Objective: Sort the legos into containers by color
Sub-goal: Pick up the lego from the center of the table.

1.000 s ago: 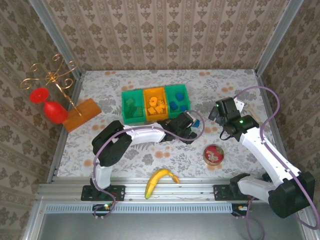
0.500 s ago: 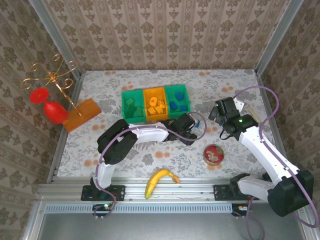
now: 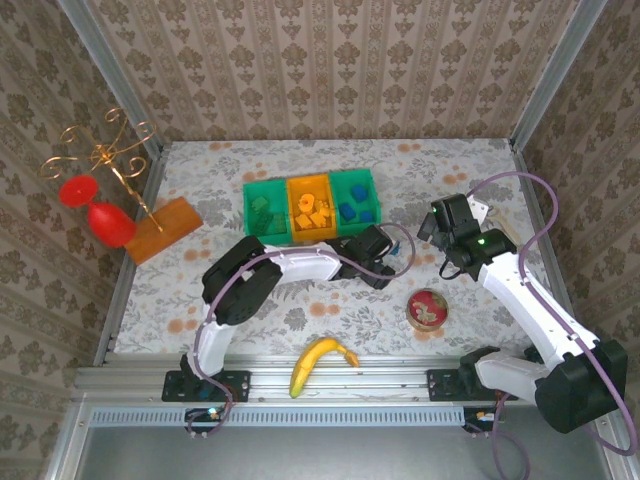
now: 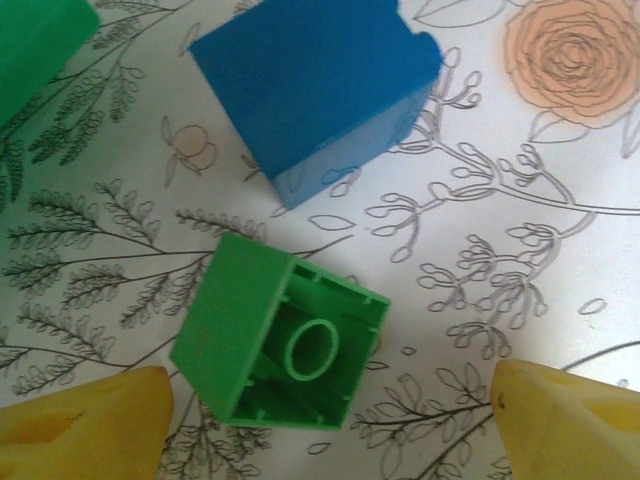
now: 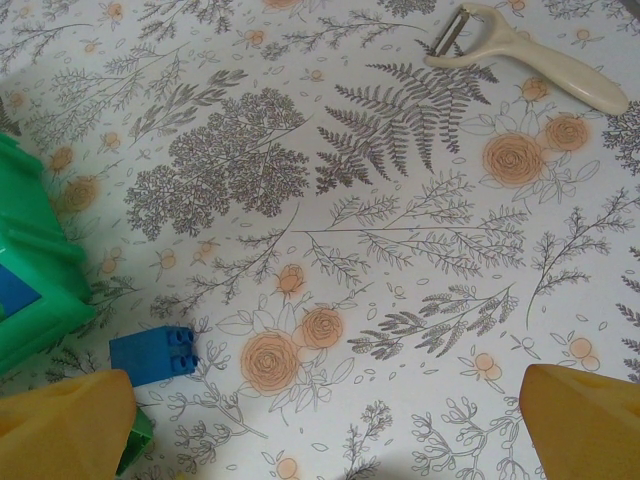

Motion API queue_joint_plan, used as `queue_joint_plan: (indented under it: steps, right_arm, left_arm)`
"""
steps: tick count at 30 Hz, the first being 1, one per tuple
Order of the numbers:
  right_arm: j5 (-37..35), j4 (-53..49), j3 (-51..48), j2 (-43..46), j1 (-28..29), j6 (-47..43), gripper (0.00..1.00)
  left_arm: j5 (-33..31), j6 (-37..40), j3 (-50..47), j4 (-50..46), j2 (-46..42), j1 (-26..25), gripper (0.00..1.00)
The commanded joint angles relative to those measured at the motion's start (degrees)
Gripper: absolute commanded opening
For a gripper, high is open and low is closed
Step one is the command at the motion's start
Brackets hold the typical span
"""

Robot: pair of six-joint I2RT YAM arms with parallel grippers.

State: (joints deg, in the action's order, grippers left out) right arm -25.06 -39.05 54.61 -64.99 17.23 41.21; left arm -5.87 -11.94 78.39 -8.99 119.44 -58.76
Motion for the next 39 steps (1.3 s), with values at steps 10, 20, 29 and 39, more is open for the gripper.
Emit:
queue_joint_plan:
  steps: [10, 20, 29, 39]
  right_arm:
    - [0.3, 0.5, -0.5, -0.9, -0.4, 1.7, 1.0]
    - [0.4, 0.4, -0.9, -0.7, -0.4, 1.7, 1.0]
    - [0.6, 0.6, -1.0, -0.7, -0.5, 1.8, 1.0]
    - [0.9, 0.6, -1.1, -0.7, -0.5, 1.9, 1.0]
  left_arm:
    - [1.1, -0.6, 1.9, -1.6, 2.2, 1.2, 0.83]
    - [1.2, -0.7, 3.6, -2.2, 3.7, 1.1, 0.83]
    - [1.0, -0.7, 3.9, -2.3, 4.0, 1.2, 0.81]
    - [0.9, -0.9, 3.8, -2.1, 4.0, 1.2, 0.79]
